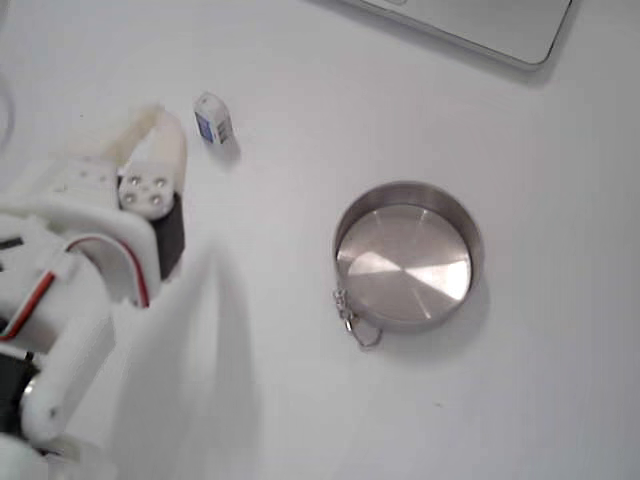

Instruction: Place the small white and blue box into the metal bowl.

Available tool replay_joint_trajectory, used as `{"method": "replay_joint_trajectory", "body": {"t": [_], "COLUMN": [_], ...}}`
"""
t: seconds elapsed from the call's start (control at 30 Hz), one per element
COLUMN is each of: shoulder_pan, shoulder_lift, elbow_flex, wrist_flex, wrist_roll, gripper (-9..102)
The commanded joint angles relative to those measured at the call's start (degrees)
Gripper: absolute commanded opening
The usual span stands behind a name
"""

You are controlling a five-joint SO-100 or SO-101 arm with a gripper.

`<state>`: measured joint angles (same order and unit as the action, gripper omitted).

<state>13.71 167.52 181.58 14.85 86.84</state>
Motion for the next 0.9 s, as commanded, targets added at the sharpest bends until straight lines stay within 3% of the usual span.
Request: {"method": "replay_joint_trajectory", "body": {"t": [0.0,0.13,0.3,0.7,0.87], "shoulder_pan": [0.26,0.26,1.85,3.25,2.55], "shoulder_lift": [-13.18,-23.82,-31.73,-34.72,-35.95], "elbow_flex": [2.64,2.64,2.64,2.55,2.55], "wrist_flex": [-16.00,-28.74,-36.74,-37.44,-37.44], "wrist_roll": [0.53,0.53,0.53,0.70,1.41], "gripper": [-5,-5,-5,-4,14]}}
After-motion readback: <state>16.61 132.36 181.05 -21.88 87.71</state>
